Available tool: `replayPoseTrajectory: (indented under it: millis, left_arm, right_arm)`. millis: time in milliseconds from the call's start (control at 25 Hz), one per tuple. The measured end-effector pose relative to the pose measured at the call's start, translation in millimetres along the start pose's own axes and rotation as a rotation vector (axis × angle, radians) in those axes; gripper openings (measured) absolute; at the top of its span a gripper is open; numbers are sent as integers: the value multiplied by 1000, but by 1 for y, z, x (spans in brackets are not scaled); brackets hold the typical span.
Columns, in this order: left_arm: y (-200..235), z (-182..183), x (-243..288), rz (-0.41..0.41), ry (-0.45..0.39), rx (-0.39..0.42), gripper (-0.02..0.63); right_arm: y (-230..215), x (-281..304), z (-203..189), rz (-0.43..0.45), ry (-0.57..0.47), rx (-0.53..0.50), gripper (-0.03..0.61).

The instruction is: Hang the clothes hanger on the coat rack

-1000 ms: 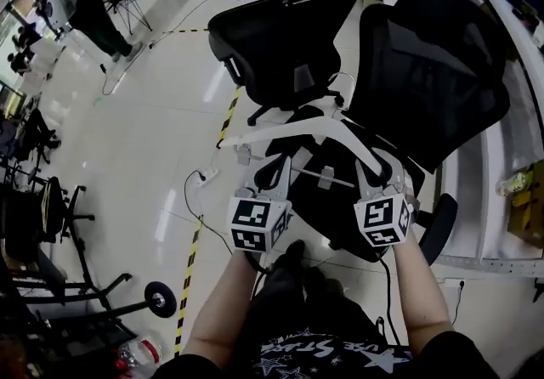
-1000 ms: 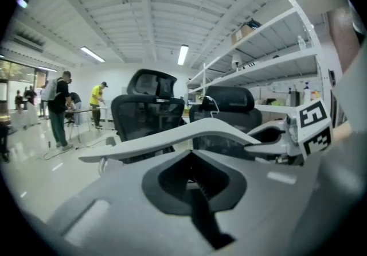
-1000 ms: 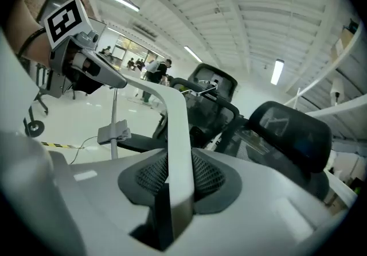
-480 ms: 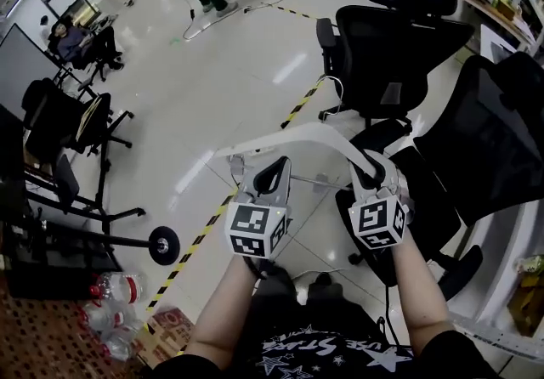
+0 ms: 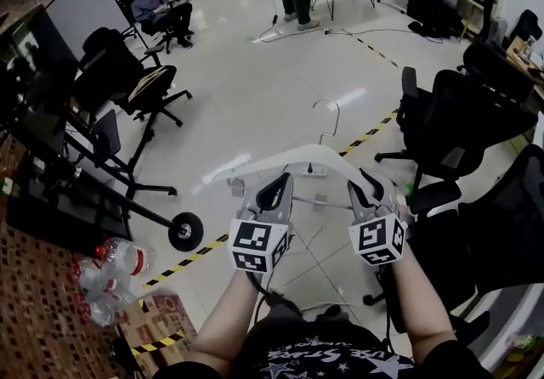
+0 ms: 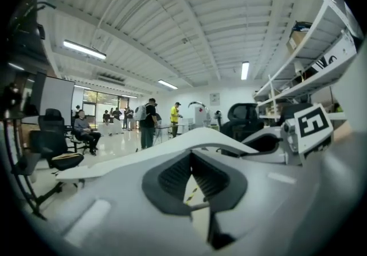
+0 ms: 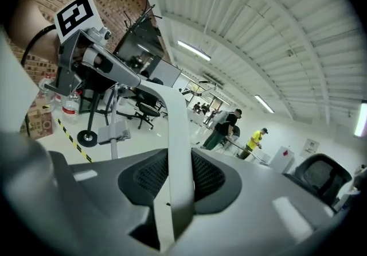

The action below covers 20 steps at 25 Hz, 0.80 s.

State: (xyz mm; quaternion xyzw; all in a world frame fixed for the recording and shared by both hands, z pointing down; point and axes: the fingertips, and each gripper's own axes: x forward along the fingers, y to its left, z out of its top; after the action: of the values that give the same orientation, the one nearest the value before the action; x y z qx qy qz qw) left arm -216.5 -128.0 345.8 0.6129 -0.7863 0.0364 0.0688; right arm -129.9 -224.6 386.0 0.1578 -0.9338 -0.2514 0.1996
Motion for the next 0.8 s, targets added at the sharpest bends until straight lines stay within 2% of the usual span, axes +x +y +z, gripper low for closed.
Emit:
replayPoseTrajectory:
  millis: [240,360,600,800]
  left_arm:
    - [102,17,-63,205,-51,-1,5]
    - [141,20,-95,281,-58,13,5]
    - [216,22,-171,466,-113,-16,5]
    - [269,27,-250,597,-140,-3,5]
  right_arm:
    - [60,57,93,128,-155,-71,115]
    - [94,77,134,189,-208,-100,115]
    - [168,105,213,315,-335,-182,115]
    - [236,114,279,393,-434,-203,115]
